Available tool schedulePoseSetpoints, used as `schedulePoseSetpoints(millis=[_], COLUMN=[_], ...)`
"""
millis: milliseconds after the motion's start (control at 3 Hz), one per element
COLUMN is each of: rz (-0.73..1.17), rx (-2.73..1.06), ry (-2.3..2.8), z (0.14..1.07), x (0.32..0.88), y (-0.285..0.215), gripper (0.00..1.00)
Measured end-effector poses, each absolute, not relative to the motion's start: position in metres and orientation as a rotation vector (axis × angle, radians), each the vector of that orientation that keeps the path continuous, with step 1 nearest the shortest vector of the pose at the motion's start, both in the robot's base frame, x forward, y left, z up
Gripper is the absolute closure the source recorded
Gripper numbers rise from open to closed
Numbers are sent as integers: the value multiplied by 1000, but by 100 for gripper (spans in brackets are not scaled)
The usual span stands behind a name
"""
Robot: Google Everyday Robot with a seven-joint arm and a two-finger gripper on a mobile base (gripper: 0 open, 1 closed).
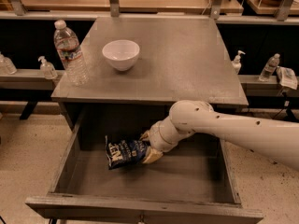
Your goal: Pick blue chip bag from top drawer and place on counter
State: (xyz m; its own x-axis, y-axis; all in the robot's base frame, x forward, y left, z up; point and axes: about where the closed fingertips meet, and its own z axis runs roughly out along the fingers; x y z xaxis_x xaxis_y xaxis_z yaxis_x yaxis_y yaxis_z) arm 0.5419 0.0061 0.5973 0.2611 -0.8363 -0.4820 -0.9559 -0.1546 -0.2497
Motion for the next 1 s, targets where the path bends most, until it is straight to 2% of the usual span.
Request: schedulePoseSetpoints(millis=[333,1000], rz=[285,146], rx=[-1992,-1860], ry=[1617,1490], z=[614,700], x=[534,500], y=[0,-23], gripper=[100,100])
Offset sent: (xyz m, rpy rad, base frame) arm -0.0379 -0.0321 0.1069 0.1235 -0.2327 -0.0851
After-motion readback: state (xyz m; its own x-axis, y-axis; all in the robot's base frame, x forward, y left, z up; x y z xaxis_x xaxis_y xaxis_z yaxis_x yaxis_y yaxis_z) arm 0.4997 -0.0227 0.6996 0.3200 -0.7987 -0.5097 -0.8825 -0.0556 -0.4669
